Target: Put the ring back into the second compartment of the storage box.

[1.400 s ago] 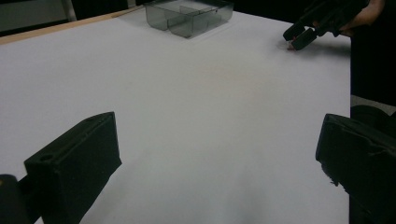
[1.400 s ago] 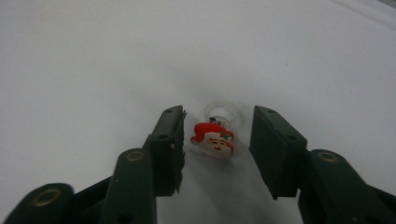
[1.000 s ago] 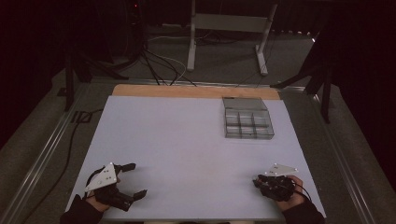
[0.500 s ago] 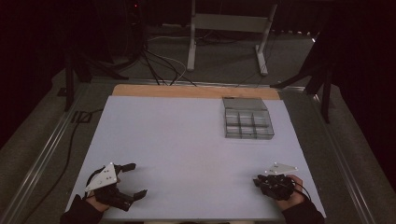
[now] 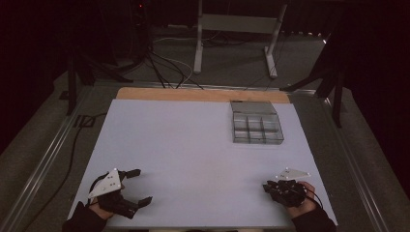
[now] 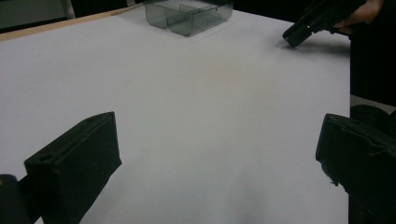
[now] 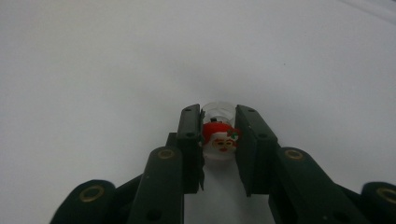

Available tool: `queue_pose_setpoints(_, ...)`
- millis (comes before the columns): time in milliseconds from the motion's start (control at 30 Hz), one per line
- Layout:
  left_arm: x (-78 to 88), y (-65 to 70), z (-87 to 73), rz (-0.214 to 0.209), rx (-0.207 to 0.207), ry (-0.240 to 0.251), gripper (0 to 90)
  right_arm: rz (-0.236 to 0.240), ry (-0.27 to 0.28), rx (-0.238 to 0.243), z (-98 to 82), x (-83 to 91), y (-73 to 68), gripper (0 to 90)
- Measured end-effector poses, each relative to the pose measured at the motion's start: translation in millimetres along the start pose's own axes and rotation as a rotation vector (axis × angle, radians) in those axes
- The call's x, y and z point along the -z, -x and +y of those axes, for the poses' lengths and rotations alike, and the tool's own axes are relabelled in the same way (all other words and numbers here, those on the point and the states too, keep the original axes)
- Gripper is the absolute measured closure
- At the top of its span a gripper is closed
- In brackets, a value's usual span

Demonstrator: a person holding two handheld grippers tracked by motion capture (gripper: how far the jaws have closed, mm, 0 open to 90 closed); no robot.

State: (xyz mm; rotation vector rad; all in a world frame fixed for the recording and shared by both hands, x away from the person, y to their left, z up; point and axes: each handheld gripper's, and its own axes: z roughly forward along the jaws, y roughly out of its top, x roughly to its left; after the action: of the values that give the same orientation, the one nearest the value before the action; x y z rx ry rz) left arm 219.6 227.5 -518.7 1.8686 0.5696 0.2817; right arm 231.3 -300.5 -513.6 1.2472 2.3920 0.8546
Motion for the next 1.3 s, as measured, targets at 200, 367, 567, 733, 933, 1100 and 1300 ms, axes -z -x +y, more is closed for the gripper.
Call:
queue_pose_setpoints(200, 0.1, -0.2, -0.1, 0.002, 0.001, 0.001, 0.2, 0.013, 0.012, 0.006, 2.9, 3.0, -3.5, 72.3)
queue_pose_setpoints(367, 0.3, -0.7, -0.2, 0.003, 0.005, 0.004, 0.3, 0.022, 0.022, -0.001, 4.5, 5.4, -4.2, 72.3)
queue_pose_setpoints(567, -0.2, -1.4, -0.3, 0.004, 0.008, 0.005, 0.3, 0.034, 0.024, -0.004, 6.5, 6.0, -5.0, 72.3)
queue_pose_setpoints(733, -0.6, -2.1, -0.6, 0.013, 0.012, 0.004, 0.3, 0.040, 0.032, -0.002, 9.5, 7.6, -6.2, 72.3)
queue_pose_setpoints(933, -1.4, -4.7, -1.6, 0.009, 0.027, 0.006, 0.3, 0.044, 0.042, -0.002, 11.4, 10.6, -6.5, 72.3)
queue_pose_setpoints(1100, -1.8, -4.2, -1.2, 0.001, 0.022, 0.011, 0.3, 0.035, 0.038, -0.001, 12.9, 11.3, -6.9, 72.4)
queue_pose_setpoints(1300, -4.0, -4.5, -0.2, -0.006, 0.025, 0.013, 0.3, 0.028, 0.033, 0.000, 14.7, 13.9, -11.2, 72.4)
